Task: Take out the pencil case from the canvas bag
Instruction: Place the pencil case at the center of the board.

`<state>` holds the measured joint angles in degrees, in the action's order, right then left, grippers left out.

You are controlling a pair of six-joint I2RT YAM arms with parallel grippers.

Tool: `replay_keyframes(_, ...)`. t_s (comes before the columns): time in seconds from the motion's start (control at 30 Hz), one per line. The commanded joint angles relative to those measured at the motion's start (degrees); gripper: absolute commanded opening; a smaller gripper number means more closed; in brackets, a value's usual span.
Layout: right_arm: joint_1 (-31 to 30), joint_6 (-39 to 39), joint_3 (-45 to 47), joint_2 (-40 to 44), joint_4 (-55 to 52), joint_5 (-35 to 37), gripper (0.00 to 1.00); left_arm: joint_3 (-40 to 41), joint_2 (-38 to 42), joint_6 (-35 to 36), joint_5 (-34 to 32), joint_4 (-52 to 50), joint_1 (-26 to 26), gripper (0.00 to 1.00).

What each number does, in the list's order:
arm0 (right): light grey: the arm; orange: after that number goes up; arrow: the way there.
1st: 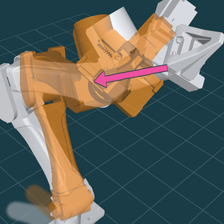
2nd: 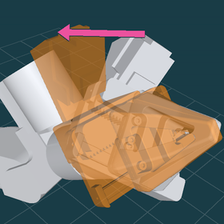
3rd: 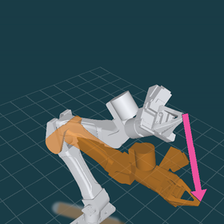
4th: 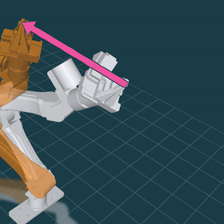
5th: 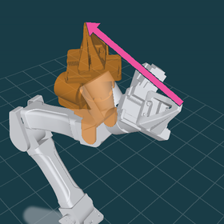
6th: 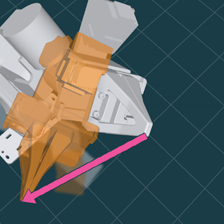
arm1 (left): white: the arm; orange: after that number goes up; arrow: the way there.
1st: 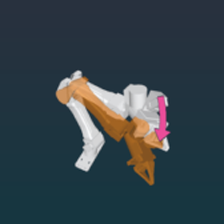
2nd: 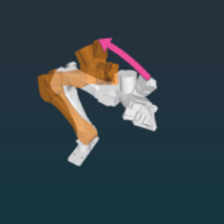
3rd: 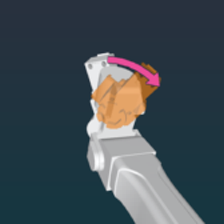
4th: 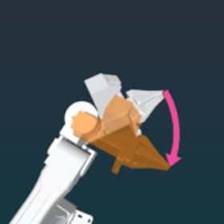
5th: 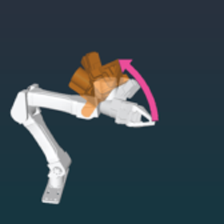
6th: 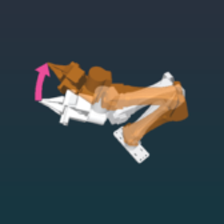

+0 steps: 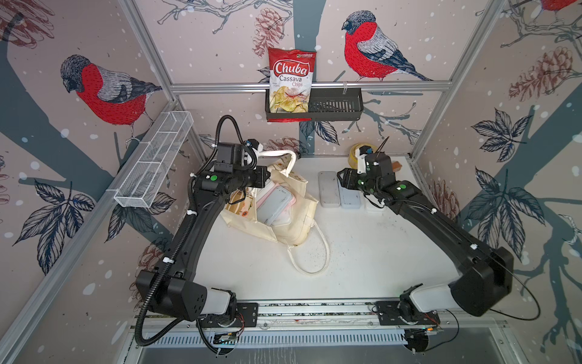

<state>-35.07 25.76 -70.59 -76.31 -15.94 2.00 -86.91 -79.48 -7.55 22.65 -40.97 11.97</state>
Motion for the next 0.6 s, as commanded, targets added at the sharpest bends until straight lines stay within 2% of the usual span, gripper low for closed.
replay_keyframes(0.0,-5.9,0.8,5.4,6.3,10.9,8.9,0.64,0.1,1.2,-1.5,1.9,2.5,-0.1,0.0)
replay_keyframes(0.1,-12.6,-0.1,11.5,11.8,18.7,13.0,0.64,1.3,1.9,-2.3,2.7,3.7,-0.1,0.0)
replay_keyframes(0.23,-20.2,-1.9,16.0,13.7,26.2,15.3,0.65,2.1,2.4,-2.3,2.9,4.4,-0.1,0.0)
replay_keyframes(0.4,-29.2,-6.8,14.4,10.7,29.7,19.0,0.65,1.5,3.3,-1.8,3.1,5.3,-0.1,0.0)
replay_keyframes(0.57,-33.6,-8.2,12.7,8.0,32.4,21.1,0.65,1.6,4.1,-1.9,4.6,6.0,-0.1,0.0)
